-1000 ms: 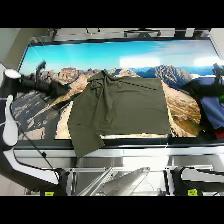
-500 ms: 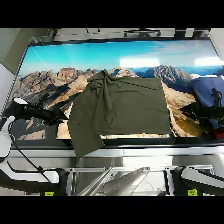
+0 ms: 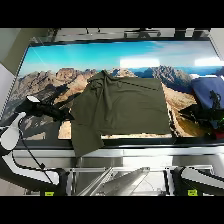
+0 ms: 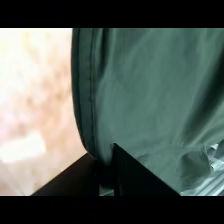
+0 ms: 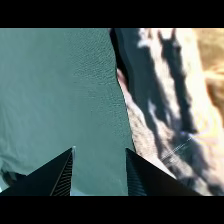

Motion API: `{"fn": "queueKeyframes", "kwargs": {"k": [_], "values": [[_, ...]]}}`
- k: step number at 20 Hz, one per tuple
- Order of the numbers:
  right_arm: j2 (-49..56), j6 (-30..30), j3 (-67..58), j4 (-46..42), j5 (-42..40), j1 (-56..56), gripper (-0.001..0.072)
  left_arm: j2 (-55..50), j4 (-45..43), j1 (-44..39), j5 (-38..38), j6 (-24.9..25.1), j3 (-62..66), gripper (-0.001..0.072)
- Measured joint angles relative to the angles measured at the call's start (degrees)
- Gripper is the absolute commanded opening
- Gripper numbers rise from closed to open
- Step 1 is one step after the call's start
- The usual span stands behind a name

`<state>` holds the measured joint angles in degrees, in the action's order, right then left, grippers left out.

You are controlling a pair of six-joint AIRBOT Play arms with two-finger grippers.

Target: Fold the shirts.

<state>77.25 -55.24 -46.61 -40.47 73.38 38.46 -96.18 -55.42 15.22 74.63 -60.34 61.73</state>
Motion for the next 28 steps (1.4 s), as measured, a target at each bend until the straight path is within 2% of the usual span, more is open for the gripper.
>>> {"fn": "queueKeyframes", "kwargs": {"k": [3, 4, 8, 12, 17, 22, 24, 28], "values": [[0.00, 0.00, 0.02, -0.63, 0.31, 0.00, 0.0363, -0.24, -0.68, -0.48, 0.90, 0.39, 2.14, 0.0072], [0.00, -0.20, 0.02, -1.88, 0.61, 0.00, 0.0363, -0.24, -0.42, -0.57, 1.99, 0.39, 2.58, 0.0025], [-0.02, -3.87, 0.96, -8.44, 1.75, 0.00, 0.0364, -0.24, 0.37, -0.72, 4.31, 0.68, 3.37, 0.0026], [0.02, -6.05, 5.70, -10.84, 0.61, -1.05, 0.0363, -0.24, 1.25, -0.79, 5.99, 1.07, 3.58, 0.0026], [3.30, -6.21, 10.58, -8.72, -1.27, -7.52, 0.0363, -0.24, 1.46, -0.79, 6.86, 1.29, 3.58, 0.0026], [7.41, -2.73, 11.63, -4.44, -0.15, -13.81, 0.0356, -0.24, 1.60, -0.79, 7.69, 1.36, 3.58, 0.0026], [8.00, -1.99, 11.37, -4.09, 0.07, -14.21, 0.0224, -0.24, 1.60, -0.79, 7.87, 1.40, 3.58, 0.0026], [8.31, -1.03, 9.49, -3.13, -1.64, -13.16, 0.0207, -0.24, 1.57, -0.02, 8.33, 1.40, 3.58, 0.0026]]}}
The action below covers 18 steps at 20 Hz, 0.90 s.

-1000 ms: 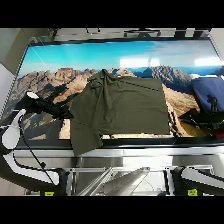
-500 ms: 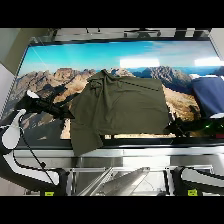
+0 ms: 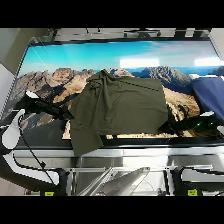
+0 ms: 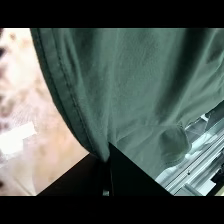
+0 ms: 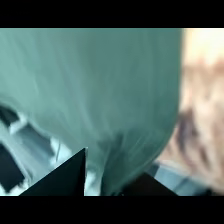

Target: Fold the shirts.

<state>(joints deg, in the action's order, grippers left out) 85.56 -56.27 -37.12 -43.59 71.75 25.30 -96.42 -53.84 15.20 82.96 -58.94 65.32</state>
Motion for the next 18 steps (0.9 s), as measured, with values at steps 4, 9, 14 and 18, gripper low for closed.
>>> {"fn": "queueKeyframes", "kwargs": {"k": [4, 9, 14, 18], "values": [[0.04, 0.22, -1.07, 0.61, -3.30, 0.70, 0.0016, 0.00, 0.04, 1.62, 1.09, -0.02, 0.00, 0.0026], [0.02, 0.35, -1.38, 1.29, -3.91, 0.94, 0.0016, 0.00, 1.62, 1.95, 2.23, 1.01, 0.00, 0.0025], [-5.25, 4.42, -3.34, 9.03, 1.14, 1.07, 0.0016, 4.31, 14.60, 3.65, 7.69, 4.76, 0.00, 0.0018], [-17.84, 7.02, -12.28, 20.76, 7.08, 1.29, 0.0016, 16.13, 32.81, 6.91, 13.31, 8.74, 0.52, 0.0018]]}}
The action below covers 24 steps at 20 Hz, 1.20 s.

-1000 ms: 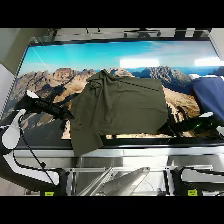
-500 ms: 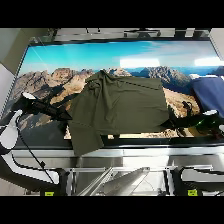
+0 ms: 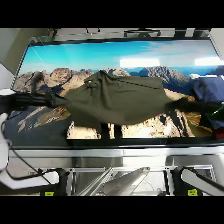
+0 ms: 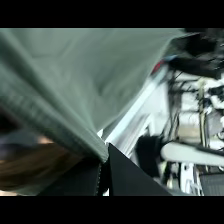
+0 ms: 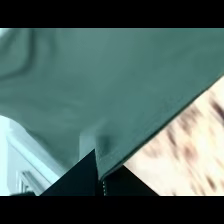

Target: Fold the shirts.

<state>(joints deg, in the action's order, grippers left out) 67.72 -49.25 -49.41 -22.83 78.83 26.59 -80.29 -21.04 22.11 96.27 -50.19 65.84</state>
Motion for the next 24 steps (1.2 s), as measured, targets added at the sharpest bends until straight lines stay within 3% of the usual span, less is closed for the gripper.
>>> {"fn": "queueKeyframes", "kwargs": {"k": [4, 6, 12, 15, 17, 24], "values": [[-14.93, 1.40, -16.35, 8.59, -1.44, 2.45, 0.0016, 15.34, 22.29, 5.03, 4.04, 2.58, 7.89, 0.0021], [-21.29, 2.45, -24.76, 10.45, -5.33, 4.28, 0.0016, 21.51, 29.40, 8.39, 3.54, 2.97, 15.15, 0.0023], [-33.16, 4.81, -38.71, 8.57, -20.44, 9.68, 0.0015, 30.14, 37.62, 26.36, -2.78, -1.14, 36.11, 0.0023], [-32.96, 2.45, -39.45, 6.08, -20.15, 10.58, 0.0014, 29.29, 36.48, 31.47, -3.98, -3.76, 38.93, 0.0023], [-29.94, 0.94, -37.00, 6.91, -16.39, 10.71, 0.0014, 27.78, 33.33, 29.70, -4.00, -4.66, 37.86, 0.0023], [-15.43, 0.92, -19.45, 6.62, -13.35, 2.16, 0.0015, 13.77, 8.85, 3.26, -4.57, -5.75, 23.34, 0.0023]]}}
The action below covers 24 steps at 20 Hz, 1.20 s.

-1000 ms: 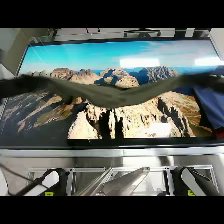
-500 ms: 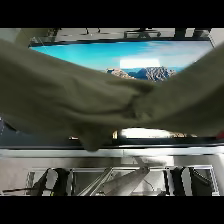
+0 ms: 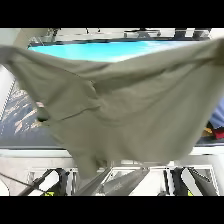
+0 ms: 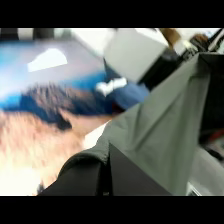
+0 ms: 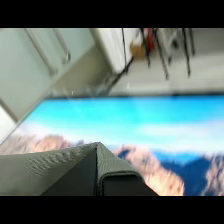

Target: Fold the shirts.

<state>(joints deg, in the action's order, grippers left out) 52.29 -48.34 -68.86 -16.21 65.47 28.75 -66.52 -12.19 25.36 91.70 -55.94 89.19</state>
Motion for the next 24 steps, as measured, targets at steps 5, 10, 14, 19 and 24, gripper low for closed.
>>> {"fn": "queueKeyframes", "kwargs": {"k": [5, 10, 14, 19, 24], "values": [[16.46, 2.84, 9.99, -4.17, -7.21, -6.97, 0.0015, -17.57, -12.02, -11.65, -7.72, 0.39, -8.02, 0.0025], [35.82, 9.20, 8.79, 0.66, -14.73, -9.64, 0.0014, -37.97, -15.21, -13.77, -12.55, 0.44, -3.54, 0.0024], [48.19, 11.10, -0.66, 6.29, -15.89, -10.29, 0.0014, -49.48, -15.72, -14.34, -13.92, -1.86, 8.04, 0.0024], [56.19, 7.96, -14.10, 8.96, -14.19, -10.56, 0.0014, -55.01, -15.98, -14.49, -15.58, -5.81, 21.97, 0.0024], [57.99, 4.92, -19.74, 7.34, -11.67, -9.57, 0.0014, -55.93, -16.15, -13.51, -16.39, -8.17, 27.80, 0.0024]]}}
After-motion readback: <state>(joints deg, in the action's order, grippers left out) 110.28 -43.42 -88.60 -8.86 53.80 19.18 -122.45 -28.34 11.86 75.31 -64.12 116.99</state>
